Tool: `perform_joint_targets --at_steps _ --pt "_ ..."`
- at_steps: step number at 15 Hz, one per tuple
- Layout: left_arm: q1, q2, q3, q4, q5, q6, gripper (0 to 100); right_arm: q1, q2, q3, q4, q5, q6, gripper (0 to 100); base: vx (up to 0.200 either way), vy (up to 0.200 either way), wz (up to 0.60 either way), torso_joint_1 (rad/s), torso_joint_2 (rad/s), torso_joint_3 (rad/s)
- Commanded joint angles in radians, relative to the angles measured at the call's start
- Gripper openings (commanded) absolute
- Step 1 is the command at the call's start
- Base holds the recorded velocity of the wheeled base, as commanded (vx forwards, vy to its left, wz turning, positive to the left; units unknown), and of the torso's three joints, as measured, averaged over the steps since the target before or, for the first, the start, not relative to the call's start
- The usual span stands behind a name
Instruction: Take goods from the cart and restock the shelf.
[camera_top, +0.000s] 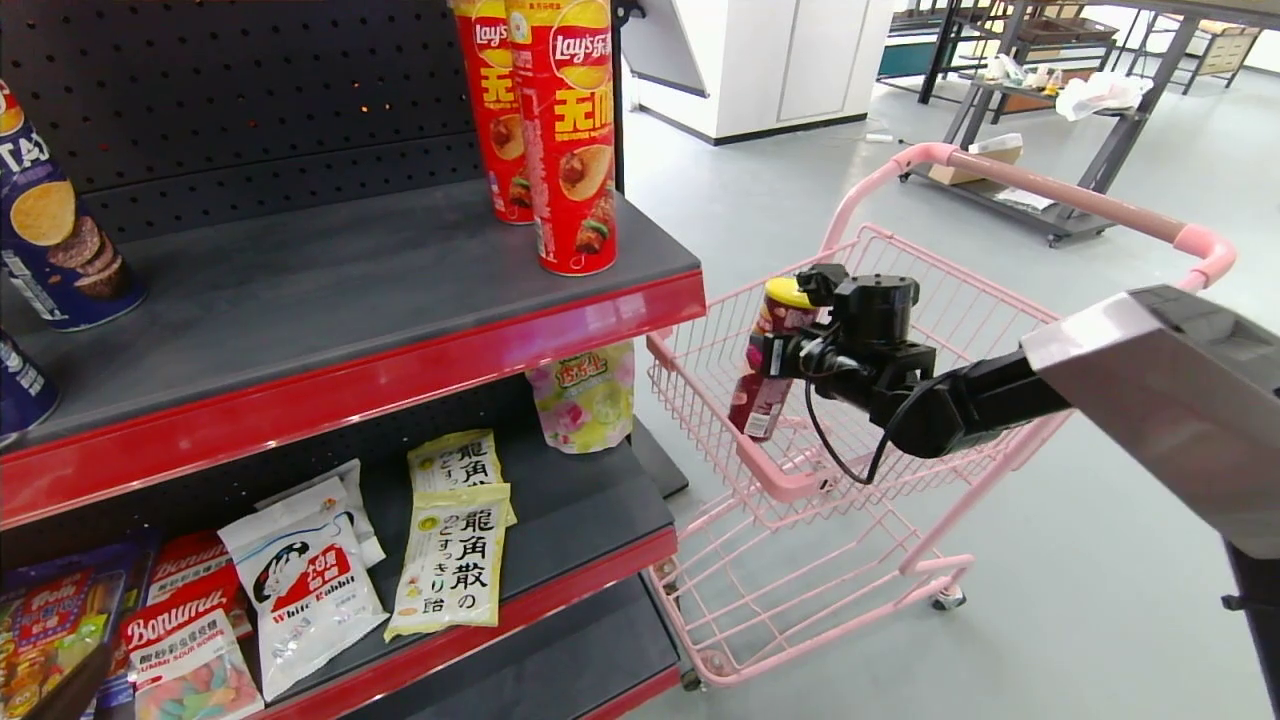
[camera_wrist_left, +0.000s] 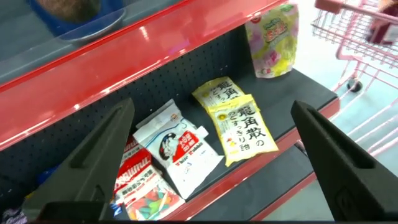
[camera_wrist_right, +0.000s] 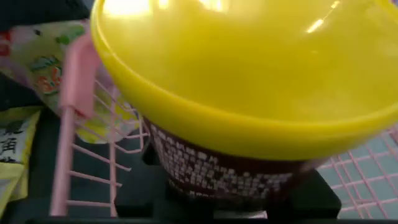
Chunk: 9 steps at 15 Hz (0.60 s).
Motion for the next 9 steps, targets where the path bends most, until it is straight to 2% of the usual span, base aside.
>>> perform_joint_targets --at_steps 1,3,5,7,9 --pt "0.000 0.001 -0.011 -0.001 -0.009 -0.002 100 -0.001 -0.270 0.106 0.026 0.052 -0.044 0 0.000 0.000 0.00 0.000 0.00 0.000" --pt "0.000 0.001 -0.009 -0.001 -0.027 -0.004 100 0.002 -0.458 0.221 0.118 0.072 -0.064 0 0.000 0.000 0.00 0.000 0.00 0.000" --pt "0.000 0.006 -0.017 0.008 -0.025 -0.002 100 0.002 -0.705 0.329 0.300 0.067 -0.119 0 0.000 0.000 0.00 0.000 0.00 0.000" --pt "-0.001 0.017 -0.052 0.059 -0.035 -0.004 100 0.005 -0.886 0.419 0.411 0.069 -0.153 0 0.000 0.000 0.00 0.000 0.00 0.000" --pt "-0.001 0.014 -0.049 0.068 -0.087 -0.007 100 0.023 -1.060 0.548 0.506 0.069 -0.180 0 0.000 0.000 0.00 0.000 0.00 0.000"
